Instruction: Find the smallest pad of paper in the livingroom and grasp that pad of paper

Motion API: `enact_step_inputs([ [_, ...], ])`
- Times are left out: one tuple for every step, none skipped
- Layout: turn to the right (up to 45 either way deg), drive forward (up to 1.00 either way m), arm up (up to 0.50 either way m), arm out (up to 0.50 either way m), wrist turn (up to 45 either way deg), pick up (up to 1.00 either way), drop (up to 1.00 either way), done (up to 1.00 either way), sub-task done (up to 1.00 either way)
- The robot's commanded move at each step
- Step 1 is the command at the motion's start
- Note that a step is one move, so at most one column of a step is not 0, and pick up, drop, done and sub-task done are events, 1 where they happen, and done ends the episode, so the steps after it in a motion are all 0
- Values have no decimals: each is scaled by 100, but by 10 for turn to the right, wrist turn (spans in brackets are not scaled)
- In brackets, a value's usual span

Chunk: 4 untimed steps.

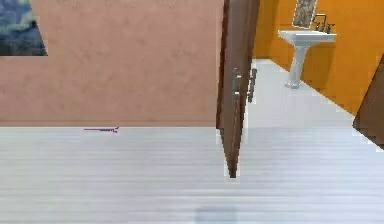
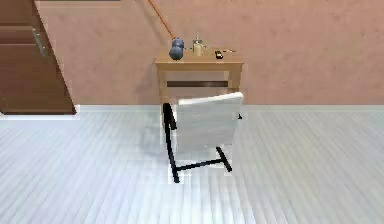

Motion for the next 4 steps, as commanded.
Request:
enact_step_inputs([
  [330, 0, 0, 0, 0, 0, 0, 0, 0],
  [0, 100, 0, 0, 0, 0, 0, 0, 0],
  [30, 0, 0, 0, 0, 0, 0, 0, 0],
  [0, 60, 0, 0, 0, 0, 0, 0, 0],
])
